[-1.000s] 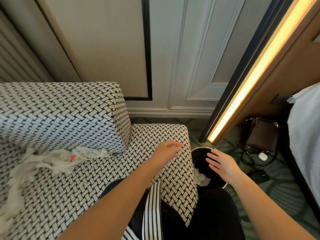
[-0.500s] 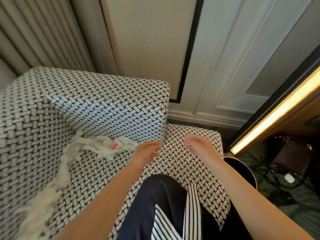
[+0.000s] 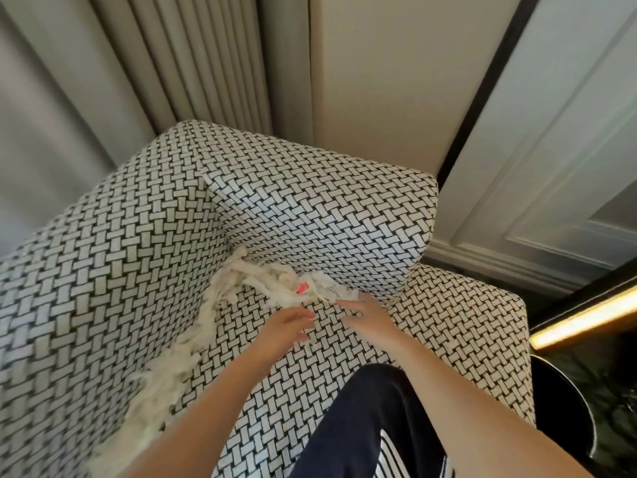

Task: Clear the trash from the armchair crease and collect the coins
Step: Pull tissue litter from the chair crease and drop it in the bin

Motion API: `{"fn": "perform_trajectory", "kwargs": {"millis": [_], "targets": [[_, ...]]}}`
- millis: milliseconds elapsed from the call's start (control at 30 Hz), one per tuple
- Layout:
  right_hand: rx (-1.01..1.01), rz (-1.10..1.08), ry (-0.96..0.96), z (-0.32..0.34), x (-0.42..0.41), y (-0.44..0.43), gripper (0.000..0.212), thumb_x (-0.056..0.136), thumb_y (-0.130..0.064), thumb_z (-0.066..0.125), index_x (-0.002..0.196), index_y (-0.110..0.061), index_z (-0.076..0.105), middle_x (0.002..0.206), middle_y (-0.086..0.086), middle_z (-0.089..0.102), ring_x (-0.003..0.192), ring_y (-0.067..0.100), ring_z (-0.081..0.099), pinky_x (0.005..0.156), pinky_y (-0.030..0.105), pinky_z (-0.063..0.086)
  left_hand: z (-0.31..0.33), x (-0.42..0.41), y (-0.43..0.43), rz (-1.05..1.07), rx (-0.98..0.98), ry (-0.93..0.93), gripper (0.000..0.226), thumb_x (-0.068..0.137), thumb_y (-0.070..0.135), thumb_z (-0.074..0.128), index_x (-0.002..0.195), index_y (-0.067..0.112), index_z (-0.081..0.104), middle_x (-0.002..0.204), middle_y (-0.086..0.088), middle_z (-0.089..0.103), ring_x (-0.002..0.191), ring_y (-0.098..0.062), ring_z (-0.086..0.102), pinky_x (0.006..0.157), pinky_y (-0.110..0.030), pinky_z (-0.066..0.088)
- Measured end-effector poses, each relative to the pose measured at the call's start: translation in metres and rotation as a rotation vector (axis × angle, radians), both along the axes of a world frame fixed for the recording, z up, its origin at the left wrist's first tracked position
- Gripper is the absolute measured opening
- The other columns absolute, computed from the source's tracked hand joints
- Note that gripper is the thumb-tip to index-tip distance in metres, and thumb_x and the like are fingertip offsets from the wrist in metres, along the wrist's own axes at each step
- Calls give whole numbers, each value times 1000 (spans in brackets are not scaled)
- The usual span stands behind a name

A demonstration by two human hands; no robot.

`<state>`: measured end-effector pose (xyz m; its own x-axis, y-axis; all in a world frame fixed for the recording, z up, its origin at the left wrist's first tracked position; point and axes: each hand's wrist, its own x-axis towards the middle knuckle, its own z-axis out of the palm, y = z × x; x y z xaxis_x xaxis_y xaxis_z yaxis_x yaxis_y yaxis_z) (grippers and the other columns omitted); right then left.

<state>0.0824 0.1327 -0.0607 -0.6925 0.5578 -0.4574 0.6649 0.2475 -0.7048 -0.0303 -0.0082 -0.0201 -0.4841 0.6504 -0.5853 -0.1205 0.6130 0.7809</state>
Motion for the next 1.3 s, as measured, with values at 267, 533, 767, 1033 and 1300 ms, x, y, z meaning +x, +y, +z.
{"fn": "perform_trajectory", "kwargs": {"millis": [267,533,767,1033,1300], "targets": [[108,261,-176,-14,-16,-1,64,92,-12,46,150,-15,19,159,1,7,145,19,10,117,35,17,-6,-7,-8,32,-68,-30,17,89,23,56,104,25,64,113,6,64,87,-8,63,77,-27,44],[126,91,2,-9,-1,-1,46,96,-7,39,142,-11,38,149,4,33,110,19,55,80,20,45,-16,-8,-3,159,-51,-126,15,90,18,55,100,23,66,108,3,67,91,-15,64,85,-31,45],[110,-7,87,-5,10,-6,44,94,-5,45,138,-11,44,146,4,39,126,13,42,97,17,34,-30,-5,4,370,-10,-161,25,94,14,47,116,18,59,121,0,54,96,-20,59,83,-31,46],[250,-22,184,6,1,-26,29,90,-4,51,114,-15,62,131,1,50,118,8,48,97,9,30,-39,-17,-30,558,-37,-37,31,92,8,46,119,16,58,107,-3,59,93,-19,57,87,-34,47],[139,262,175,27,-31,-98,30,95,-13,48,123,-18,58,131,-4,55,116,11,55,92,15,39,-27,-8,-99,512,19,138,28,91,8,51,113,21,61,116,4,56,111,-18,52,103,-41,40]]}}
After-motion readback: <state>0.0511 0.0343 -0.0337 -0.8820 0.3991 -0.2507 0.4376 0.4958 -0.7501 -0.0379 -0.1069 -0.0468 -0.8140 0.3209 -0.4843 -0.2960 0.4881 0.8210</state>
